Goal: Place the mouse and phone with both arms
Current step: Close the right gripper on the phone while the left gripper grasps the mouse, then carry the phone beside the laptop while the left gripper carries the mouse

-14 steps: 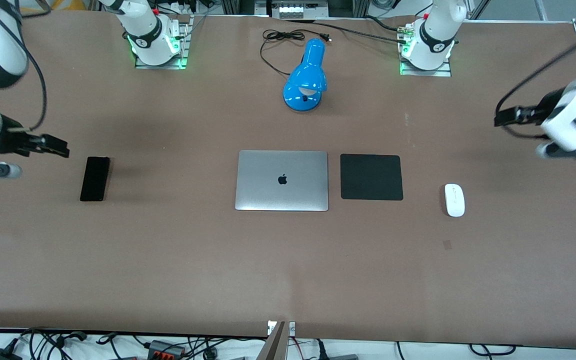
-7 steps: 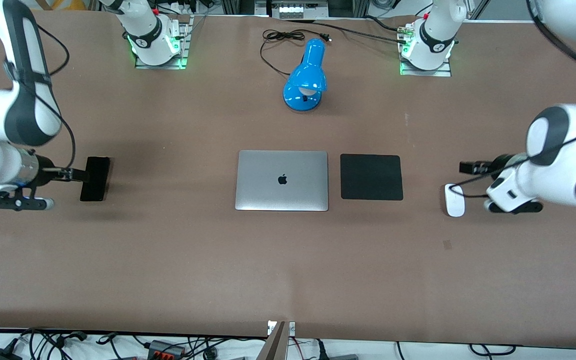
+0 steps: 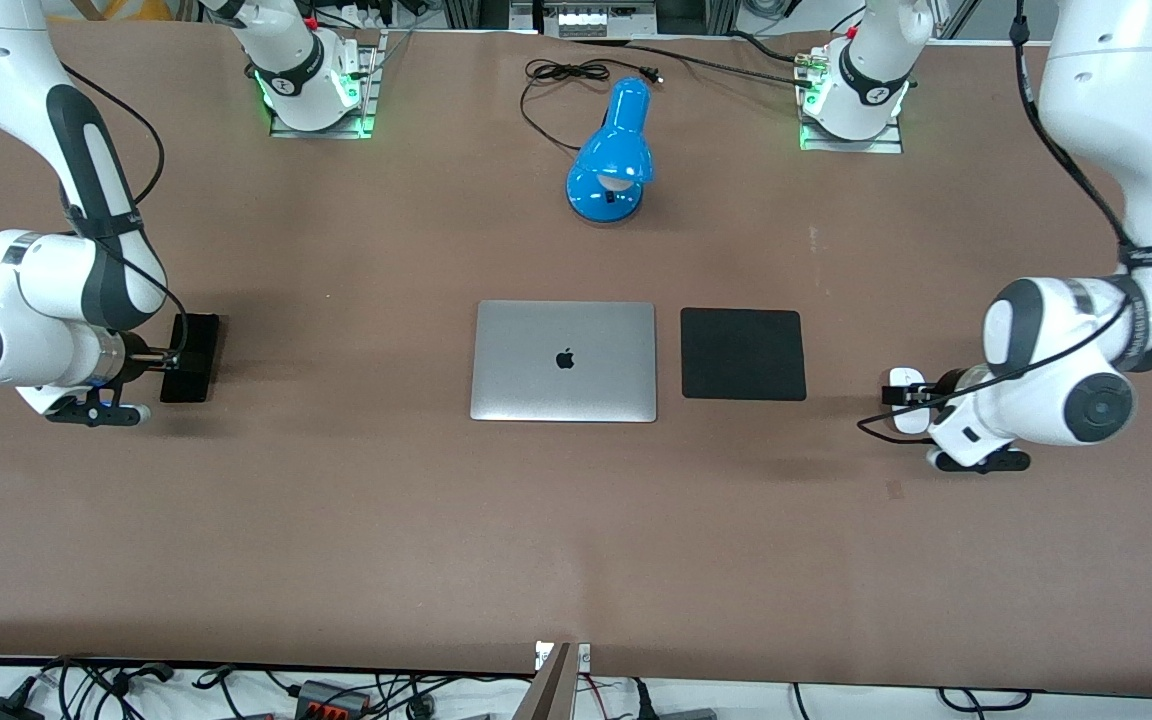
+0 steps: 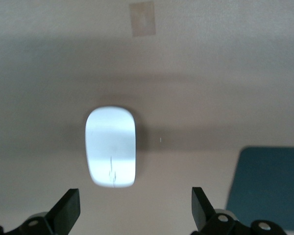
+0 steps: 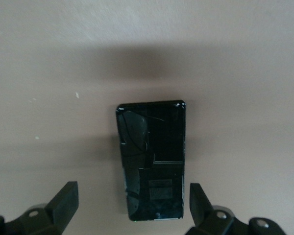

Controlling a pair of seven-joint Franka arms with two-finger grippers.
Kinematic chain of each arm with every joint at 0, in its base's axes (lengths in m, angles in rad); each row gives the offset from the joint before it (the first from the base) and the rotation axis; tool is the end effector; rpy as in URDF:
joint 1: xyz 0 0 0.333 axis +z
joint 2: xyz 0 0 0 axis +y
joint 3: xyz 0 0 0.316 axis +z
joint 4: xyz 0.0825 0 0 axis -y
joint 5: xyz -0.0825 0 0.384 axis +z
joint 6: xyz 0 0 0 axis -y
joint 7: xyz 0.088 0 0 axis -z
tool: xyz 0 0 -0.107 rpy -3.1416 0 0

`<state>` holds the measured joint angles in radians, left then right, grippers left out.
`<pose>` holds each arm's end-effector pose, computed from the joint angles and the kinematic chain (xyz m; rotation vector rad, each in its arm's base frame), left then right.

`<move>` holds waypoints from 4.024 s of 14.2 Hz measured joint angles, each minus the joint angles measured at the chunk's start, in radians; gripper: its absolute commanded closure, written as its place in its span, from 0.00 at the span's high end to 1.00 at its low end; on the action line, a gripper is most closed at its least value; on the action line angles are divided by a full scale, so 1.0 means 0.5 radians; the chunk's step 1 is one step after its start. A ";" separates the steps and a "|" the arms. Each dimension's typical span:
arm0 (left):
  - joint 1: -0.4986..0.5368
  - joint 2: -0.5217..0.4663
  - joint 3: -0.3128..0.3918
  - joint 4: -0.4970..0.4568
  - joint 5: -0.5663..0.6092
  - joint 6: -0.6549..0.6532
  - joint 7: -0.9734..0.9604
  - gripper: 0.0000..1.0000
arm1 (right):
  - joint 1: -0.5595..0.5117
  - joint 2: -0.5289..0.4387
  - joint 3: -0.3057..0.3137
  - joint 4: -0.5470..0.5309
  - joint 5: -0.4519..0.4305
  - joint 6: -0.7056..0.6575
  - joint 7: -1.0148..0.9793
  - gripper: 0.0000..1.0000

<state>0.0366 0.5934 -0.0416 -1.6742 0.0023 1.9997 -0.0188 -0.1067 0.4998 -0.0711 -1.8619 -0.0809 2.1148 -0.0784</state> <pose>0.6491 -0.0007 0.2395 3.0947 0.0256 -0.4166 0.6020 -0.1101 0.2315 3.0493 -0.0678 -0.3938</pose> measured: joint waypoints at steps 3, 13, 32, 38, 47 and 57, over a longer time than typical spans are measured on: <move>0.032 -0.033 0.001 -0.222 0.000 0.393 0.045 1.00 | -0.037 0.045 0.000 -0.030 -0.002 0.052 -0.030 1.00; 0.114 -0.118 0.006 -0.703 0.001 1.197 0.153 0.99 | -0.088 0.219 0.000 -0.034 -0.037 0.216 -0.082 1.00; 0.073 -0.441 -0.077 -0.573 0.001 0.693 0.156 0.39 | -0.043 0.126 0.047 0.014 -0.042 0.057 -0.207 0.16; -0.033 -0.521 -0.497 -0.294 0.001 0.128 -0.293 0.38 | 0.004 -0.017 0.376 0.217 -0.023 -0.269 -0.182 0.15; -0.256 -0.279 -0.529 -0.701 0.001 0.834 -0.676 0.39 | 0.327 0.080 0.511 0.274 0.080 -0.258 0.279 0.15; -0.305 -0.193 -0.522 -0.861 0.001 1.148 -0.747 1.00 | 0.638 0.335 0.514 0.278 0.082 -0.066 0.798 0.15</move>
<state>-0.1157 0.4967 -0.3029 -2.1048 0.0029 2.5738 -0.3923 0.2124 0.6674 0.1859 -1.7230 -0.0401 2.0818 0.3205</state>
